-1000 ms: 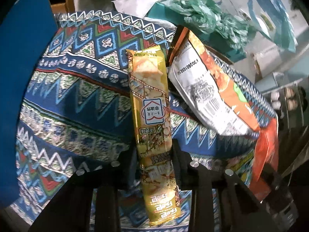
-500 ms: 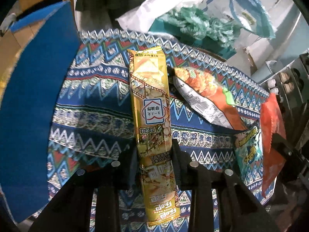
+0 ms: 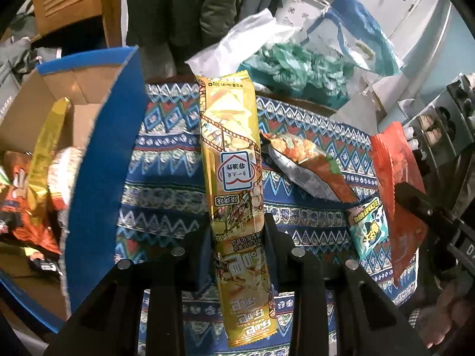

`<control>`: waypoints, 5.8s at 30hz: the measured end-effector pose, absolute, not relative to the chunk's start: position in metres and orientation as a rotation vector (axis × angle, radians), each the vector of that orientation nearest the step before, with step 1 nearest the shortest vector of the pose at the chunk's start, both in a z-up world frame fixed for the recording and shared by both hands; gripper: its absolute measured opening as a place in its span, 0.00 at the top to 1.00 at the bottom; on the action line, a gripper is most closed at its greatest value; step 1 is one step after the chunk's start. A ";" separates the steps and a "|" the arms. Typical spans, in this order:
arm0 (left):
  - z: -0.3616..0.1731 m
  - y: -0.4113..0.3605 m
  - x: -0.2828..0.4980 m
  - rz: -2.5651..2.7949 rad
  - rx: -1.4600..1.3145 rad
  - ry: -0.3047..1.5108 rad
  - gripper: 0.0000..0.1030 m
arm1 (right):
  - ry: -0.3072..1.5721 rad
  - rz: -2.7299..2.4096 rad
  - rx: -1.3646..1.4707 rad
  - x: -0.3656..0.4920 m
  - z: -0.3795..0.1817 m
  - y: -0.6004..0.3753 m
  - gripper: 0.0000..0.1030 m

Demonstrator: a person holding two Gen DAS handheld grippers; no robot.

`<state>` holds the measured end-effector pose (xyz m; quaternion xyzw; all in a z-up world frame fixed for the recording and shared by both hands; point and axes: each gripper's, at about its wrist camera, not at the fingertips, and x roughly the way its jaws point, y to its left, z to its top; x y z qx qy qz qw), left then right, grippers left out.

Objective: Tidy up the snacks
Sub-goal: 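Carry the yellow wafer pack and red bag toward the box with both tools, then lower both bags into the box and open both tools, then move both open tools from the box to the last snacks on the cloth, then grasp the orange-green chip bag with the left tool while the right tool grasps the teal bag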

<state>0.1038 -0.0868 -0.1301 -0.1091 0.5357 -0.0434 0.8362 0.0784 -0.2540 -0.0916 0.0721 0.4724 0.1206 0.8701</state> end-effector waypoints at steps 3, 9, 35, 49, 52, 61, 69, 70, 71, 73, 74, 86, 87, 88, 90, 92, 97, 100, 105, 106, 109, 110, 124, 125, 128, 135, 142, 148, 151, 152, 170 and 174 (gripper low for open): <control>-0.119 -0.076 0.100 -0.085 -0.225 1.114 0.69 | 0.979 0.268 0.146 0.079 -0.086 -0.244 0.53; -0.101 -0.054 0.094 -0.065 -0.203 1.087 0.69 | 0.964 0.311 0.130 0.081 -0.073 -0.220 0.53; -0.061 0.072 0.088 0.046 -0.185 1.017 0.69 | 0.932 0.524 0.069 0.105 -0.034 -0.069 0.53; -0.097 0.137 0.091 0.155 -0.226 1.047 0.69 | 1.031 0.589 0.036 0.128 -0.068 0.020 0.53; -0.108 0.150 0.089 0.154 -0.289 1.072 0.68 | 1.061 0.594 0.047 0.133 -0.077 0.029 0.53; -0.110 0.154 0.092 0.178 -0.318 1.082 0.68 | 1.117 0.613 0.080 0.137 -0.092 0.048 0.53; -0.108 0.156 0.088 0.176 -0.327 1.086 0.56 | 1.095 0.582 0.092 0.137 -0.084 0.036 0.39; -0.109 0.156 0.087 0.175 -0.335 1.091 0.55 | 1.096 0.579 0.094 0.136 -0.084 0.033 0.39; -0.109 0.157 0.086 0.175 -0.348 1.094 0.55 | 1.094 0.575 0.095 0.135 -0.083 0.030 0.39; -0.106 0.155 0.084 0.171 -0.357 1.090 0.54 | 1.089 0.566 0.093 0.133 -0.082 0.023 0.37; -0.104 0.153 0.083 0.169 -0.356 1.086 0.52 | 1.086 0.559 0.089 0.132 -0.081 0.020 0.35; -0.088 0.109 0.073 0.057 -0.366 1.075 0.46 | 1.060 0.458 0.045 0.114 -0.073 -0.035 0.27; -0.087 0.103 0.073 0.045 -0.357 1.078 0.46 | 1.059 0.448 0.044 0.112 -0.073 -0.042 0.27; -0.086 0.099 0.073 0.037 -0.351 1.080 0.46 | 1.058 0.437 0.045 0.110 -0.073 -0.049 0.27; -0.085 0.085 0.072 0.009 -0.334 1.083 0.46 | 1.058 0.415 0.052 0.106 -0.073 -0.064 0.27; -0.085 0.074 0.071 -0.011 -0.323 1.089 0.45 | 1.061 0.391 0.068 0.103 -0.074 -0.079 0.27; -0.085 0.046 0.072 -0.049 -0.264 1.109 0.41 | 1.071 0.302 0.112 0.097 -0.078 -0.127 0.26; -0.085 0.028 0.073 -0.085 -0.248 1.123 0.41 | 1.076 0.256 0.145 0.093 -0.080 -0.154 0.26; -0.088 -0.001 0.071 -0.118 -0.214 1.139 0.35 | 1.071 0.205 0.174 0.086 -0.084 -0.193 0.25; -0.090 -0.006 0.071 -0.123 -0.209 1.149 0.35 | 1.073 0.190 0.181 0.085 -0.086 -0.203 0.25; -0.096 -0.020 0.072 -0.146 -0.211 1.177 0.35 | 1.080 0.152 0.210 0.084 -0.093 -0.227 0.25; -0.097 -0.023 0.071 -0.151 -0.212 1.182 0.35 | 1.081 0.141 0.216 0.084 -0.095 -0.233 0.25; -0.117 -0.087 0.092 -0.137 -0.171 1.220 0.35 | 1.124 -0.006 0.288 0.092 -0.125 -0.322 0.25; -0.120 -0.093 0.096 -0.129 -0.174 1.221 0.35 | 1.126 -0.012 0.281 0.096 -0.128 -0.324 0.25; -0.128 -0.107 0.107 -0.124 -0.179 1.231 0.35 | 1.134 -0.024 0.263 0.110 -0.138 -0.326 0.25; -0.149 -0.130 0.136 -0.107 -0.170 1.254 0.35 | 1.156 -0.012 0.242 0.145 -0.166 -0.320 0.25; -0.176 -0.130 0.163 -0.061 -0.223 1.319 0.35 | 1.216 0.011 0.211 0.160 -0.187 -0.304 0.25; -0.178 -0.117 0.165 -0.029 -0.296 1.336 0.35 | 1.283 0.085 0.252 0.143 -0.197 -0.285 0.25; -0.171 -0.106 0.164 -0.005 -0.349 1.326 0.35 | 1.312 0.157 0.246 0.134 -0.202 -0.265 0.25; -0.169 -0.103 0.164 -0.001 -0.362 1.321 0.35 | 1.317 0.182 0.239 0.132 -0.202 -0.259 0.25; -0.165 -0.129 0.169 -0.075 -0.330 1.302 0.27 | 1.255 -0.118 0.489 0.094 -0.184 -0.370 0.25; -0.167 -0.137 0.171 -0.086 -0.318 1.311 0.27 | 1.259 -0.176 0.592 0.089 -0.197 -0.402 0.25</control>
